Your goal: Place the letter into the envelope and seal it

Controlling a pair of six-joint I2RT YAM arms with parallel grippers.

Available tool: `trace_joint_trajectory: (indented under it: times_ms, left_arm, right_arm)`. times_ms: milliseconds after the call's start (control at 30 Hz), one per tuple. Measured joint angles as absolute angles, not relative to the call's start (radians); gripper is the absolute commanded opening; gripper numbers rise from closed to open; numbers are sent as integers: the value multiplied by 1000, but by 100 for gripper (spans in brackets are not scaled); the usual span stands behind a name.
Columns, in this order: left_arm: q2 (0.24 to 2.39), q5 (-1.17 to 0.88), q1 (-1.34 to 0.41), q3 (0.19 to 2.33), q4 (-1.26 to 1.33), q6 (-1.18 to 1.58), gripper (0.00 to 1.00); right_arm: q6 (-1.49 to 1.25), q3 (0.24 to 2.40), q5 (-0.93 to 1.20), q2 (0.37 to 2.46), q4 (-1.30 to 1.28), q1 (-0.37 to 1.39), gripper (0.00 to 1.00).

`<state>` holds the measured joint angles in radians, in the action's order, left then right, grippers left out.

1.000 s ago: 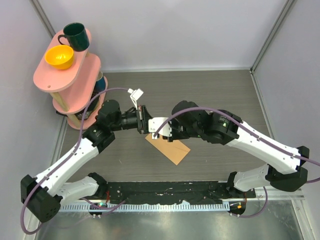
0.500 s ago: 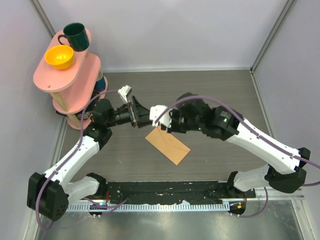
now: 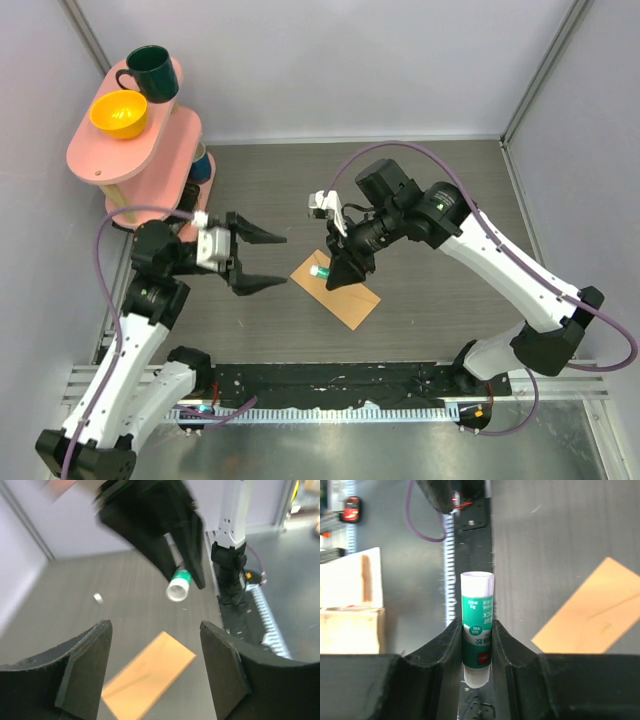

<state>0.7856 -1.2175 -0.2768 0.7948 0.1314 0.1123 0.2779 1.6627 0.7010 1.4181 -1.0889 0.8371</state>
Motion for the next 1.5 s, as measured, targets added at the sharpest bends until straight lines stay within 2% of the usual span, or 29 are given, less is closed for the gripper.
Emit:
trace_joint_trajectory:
  times_ms: [67,333,467,667,833,933,967,1000,1233,1300,1500]
  left_arm:
    - [745,-1246,-305,796,65,-90,66]
    - [729,-1248,-432,828,-239,-730,56]
    - [753,-1205,-501,844,-334,-927,51]
    - [775,-1170,-553,868,-402,-1081,45]
    - [770,-1152,-597,868,-437,-1146,42]
    - [778,-1140,-609,886,-482,-1201,34]
    - [781,-1137,-610,892,-492,-1214,25]
    - [785,-1135,-611,899,-500,-1220,21]
    - [802,-1134,-614,930,-539,-1230,8]
    - [805,-1135,-614,940,-540,-1195,0]
    - [850,-1099,-611,962,-423,-763,0]
  right_arm:
    - [258,1663,769,1435,-1100,834,1]
    - [228,1663,916,1514,-1147,833,1]
    - [220,1664,949,1547,-1150,833,1]
    - [205,1670,973,1563,-1151,833,1]
    - [202,1675,990,1563,-1154,834,1]
    - [208,1679,989,1563,-1168,838,1]
    - [212,1682,988,1566,-1177,841,1]
    - [215,1685,988,1568,-1184,843,1]
    - [231,1705,975,1572,-1207,849,1]
    - [234,1720,958,1573,-1211,849,1]
    - [275,1782,849,1570,-1243,854,1]
